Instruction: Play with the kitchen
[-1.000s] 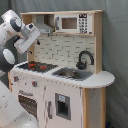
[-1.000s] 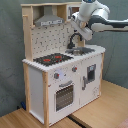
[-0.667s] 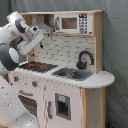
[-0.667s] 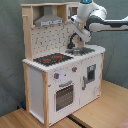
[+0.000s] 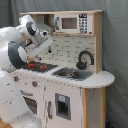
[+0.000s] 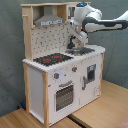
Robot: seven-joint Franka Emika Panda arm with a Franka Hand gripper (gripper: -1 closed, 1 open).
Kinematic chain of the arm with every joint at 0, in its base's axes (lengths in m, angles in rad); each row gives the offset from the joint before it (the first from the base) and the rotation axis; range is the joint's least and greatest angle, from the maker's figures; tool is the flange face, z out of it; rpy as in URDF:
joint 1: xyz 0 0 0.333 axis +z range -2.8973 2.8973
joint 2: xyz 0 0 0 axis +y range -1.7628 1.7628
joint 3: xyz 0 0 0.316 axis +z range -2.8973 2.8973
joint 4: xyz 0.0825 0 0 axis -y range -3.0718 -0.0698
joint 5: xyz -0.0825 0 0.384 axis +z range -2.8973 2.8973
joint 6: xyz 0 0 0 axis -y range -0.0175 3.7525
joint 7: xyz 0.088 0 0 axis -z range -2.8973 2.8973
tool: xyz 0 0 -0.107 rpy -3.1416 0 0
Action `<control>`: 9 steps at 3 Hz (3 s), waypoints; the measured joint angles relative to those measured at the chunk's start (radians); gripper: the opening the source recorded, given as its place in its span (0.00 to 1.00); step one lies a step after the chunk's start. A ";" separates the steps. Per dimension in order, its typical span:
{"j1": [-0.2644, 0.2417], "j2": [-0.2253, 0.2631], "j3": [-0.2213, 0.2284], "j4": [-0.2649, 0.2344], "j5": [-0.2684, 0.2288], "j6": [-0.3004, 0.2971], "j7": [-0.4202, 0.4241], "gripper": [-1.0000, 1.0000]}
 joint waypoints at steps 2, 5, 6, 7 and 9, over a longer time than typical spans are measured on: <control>-0.151 0.016 0.066 -0.069 0.001 -0.071 0.026 1.00; -0.372 0.017 0.217 -0.118 0.002 0.043 0.071 1.00; -0.443 0.016 0.285 -0.117 0.002 0.078 0.079 1.00; -0.508 0.016 0.355 -0.110 0.003 0.107 0.094 1.00; -0.640 0.011 0.476 -0.107 0.083 0.133 0.112 1.00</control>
